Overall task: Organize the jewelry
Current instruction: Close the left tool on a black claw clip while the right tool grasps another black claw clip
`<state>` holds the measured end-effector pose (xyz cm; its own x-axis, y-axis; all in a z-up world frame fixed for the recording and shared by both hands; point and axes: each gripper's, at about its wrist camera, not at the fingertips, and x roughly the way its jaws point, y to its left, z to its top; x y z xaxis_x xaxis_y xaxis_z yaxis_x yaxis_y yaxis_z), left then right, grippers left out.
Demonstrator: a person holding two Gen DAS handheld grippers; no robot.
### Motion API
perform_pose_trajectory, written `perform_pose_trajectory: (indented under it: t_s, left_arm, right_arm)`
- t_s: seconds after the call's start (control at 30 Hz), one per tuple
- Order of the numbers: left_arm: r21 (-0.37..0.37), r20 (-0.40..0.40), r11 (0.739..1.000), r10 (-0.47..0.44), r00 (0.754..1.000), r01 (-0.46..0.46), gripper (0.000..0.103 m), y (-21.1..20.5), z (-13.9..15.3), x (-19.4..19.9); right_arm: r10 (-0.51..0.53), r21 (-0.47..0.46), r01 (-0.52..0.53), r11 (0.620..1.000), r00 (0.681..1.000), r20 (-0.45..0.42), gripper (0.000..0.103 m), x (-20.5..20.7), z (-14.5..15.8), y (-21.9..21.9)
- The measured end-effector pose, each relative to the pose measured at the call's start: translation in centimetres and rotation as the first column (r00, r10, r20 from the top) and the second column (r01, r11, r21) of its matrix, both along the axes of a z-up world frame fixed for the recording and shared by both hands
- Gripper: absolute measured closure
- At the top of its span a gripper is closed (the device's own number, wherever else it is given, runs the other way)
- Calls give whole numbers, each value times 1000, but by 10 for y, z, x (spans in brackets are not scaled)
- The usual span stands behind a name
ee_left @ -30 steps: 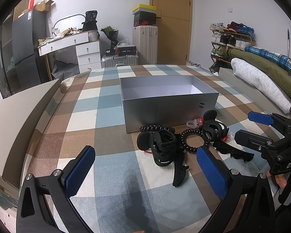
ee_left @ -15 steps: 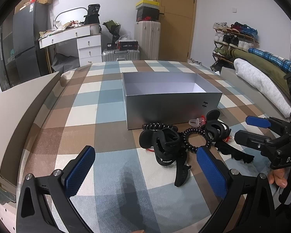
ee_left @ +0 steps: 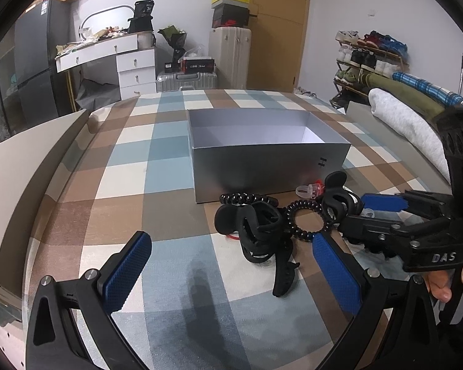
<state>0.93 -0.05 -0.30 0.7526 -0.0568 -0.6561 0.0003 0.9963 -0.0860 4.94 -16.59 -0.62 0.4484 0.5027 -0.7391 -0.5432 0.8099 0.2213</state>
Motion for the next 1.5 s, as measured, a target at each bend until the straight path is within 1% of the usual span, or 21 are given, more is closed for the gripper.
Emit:
perform_pose_trajectory:
  t_s: [0.2, 0.27, 0.37, 0.47, 0.6, 0.8, 0.9, 1.0, 1.1, 1.17, 1.27, 1.3, 1.33, 1.4, 1.43, 1.47, 1.5]
  left_arm:
    - [23, -5, 999, -25, 1000, 26, 1, -6, 0, 1]
    - [29, -6, 999, -24, 1000, 25, 1, -6, 0, 1]
    - [28, -8, 999, -23, 1000, 23, 1, -5, 0, 1]
    - [27, -9, 999, -21, 1000, 22, 1, -5, -1, 2]
    - [34, -2, 999, -16, 1000, 16, 1, -6, 0, 2]
    - [43, 12, 999, -29, 1000, 28, 1, -8, 1, 1]
    - [13, 12, 999, -45, 999, 45, 1, -9, 2, 4]
    - [16, 10, 998, -55, 998, 55, 2, -12, 2, 7]
    - [16, 6, 998, -66, 998, 66, 6, -14, 2, 9]
    - [16, -2, 997, -69, 998, 69, 7, -15, 1, 11]
    - [9, -16, 998, -65, 998, 65, 20, -14, 0, 16]
    - [-4, -23, 998, -63, 998, 63, 28, -13, -1, 18]
    - [-14, -30, 998, -63, 998, 63, 39, -12, -2, 19]
    - [-17, -45, 998, -61, 997, 60, 49, -13, -5, 21]
    - [-16, -48, 998, -59, 997, 59, 54, -12, -5, 22]
    - [-16, -48, 998, -54, 997, 53, 56, -11, -5, 21]
    - [-18, -45, 999, -52, 998, 52, 61, -11, -5, 20]
  right_arm:
    - [-16, -40, 16, 999, 1000, -4, 37, 10, -3, 12]
    - [-23, -40, 22, 999, 1000, -7, 44, 14, -4, 13]
    - [-26, -42, 26, 999, 1000, -6, 52, 15, -4, 12]
    - [-18, -27, 18, 999, 1000, 12, 54, 13, -2, 12]
    - [-7, -22, 8, 1000, 999, 52, 54, 8, 4, 14]
    - [3, -9, -3, 1000, 997, 72, 54, 4, 10, 15]
    - [1, 6, -2, 1000, 996, 86, 54, 2, 15, 13]
    - [-7, 38, 3, 999, 995, 100, 55, 1, 21, 7]
    - [-23, 71, 15, 997, 993, 116, 55, -1, 28, 0]
    - [-36, 90, 25, 996, 992, 121, 55, 0, 30, -4]
    - [-43, 104, 30, 994, 992, 120, 55, 2, 32, -7]
    - [-43, 105, 30, 994, 992, 120, 55, 2, 32, -8]
    - [-44, 106, 31, 994, 992, 120, 55, 3, 32, -8]
    - [-40, 108, 27, 994, 992, 117, 55, 3, 31, -9]
    - [-41, 108, 28, 994, 992, 118, 55, 2, 31, -9]
    - [-40, 109, 27, 994, 992, 116, 55, 3, 31, -9]
    - [-39, 110, 26, 994, 992, 116, 55, 2, 31, -9]
